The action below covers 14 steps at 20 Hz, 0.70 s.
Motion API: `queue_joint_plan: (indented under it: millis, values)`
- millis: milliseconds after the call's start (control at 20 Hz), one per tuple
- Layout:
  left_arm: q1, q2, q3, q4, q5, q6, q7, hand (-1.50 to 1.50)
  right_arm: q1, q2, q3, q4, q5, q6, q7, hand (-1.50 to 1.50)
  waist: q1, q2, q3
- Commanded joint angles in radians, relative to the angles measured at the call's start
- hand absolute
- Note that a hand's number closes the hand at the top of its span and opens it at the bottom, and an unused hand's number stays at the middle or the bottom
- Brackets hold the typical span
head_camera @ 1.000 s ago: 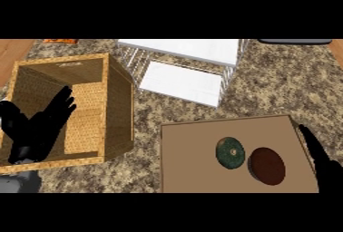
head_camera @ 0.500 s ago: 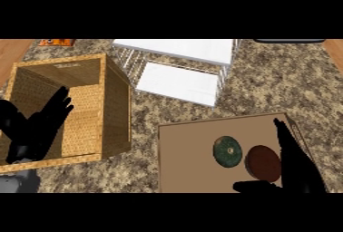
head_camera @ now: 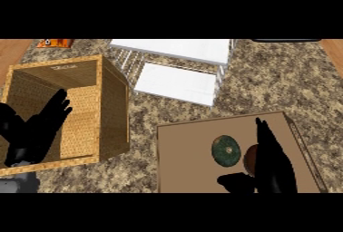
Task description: Pick the squash from the tray and place it in the tiered shelf
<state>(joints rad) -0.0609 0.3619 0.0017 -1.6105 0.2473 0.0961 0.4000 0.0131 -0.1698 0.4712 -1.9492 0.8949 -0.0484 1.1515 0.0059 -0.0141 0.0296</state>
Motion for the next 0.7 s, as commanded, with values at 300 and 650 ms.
queue_joint_plan:
  millis: [300,650]
  values:
    - [0.078,-0.089,-0.039,0.118,-0.019,-0.015,-0.024,0.00,-0.066,0.114,-0.064,0.158,0.120,0.029,0.086,-1.50,-0.008,0.022,-0.032]
    - [0.073,-0.123,-0.030,0.115,-0.057,-0.001,-0.037,0.00,-0.108,0.153,-0.153,0.229,0.128,-0.006,-0.031,-1.50,-0.010,0.022,-0.031]
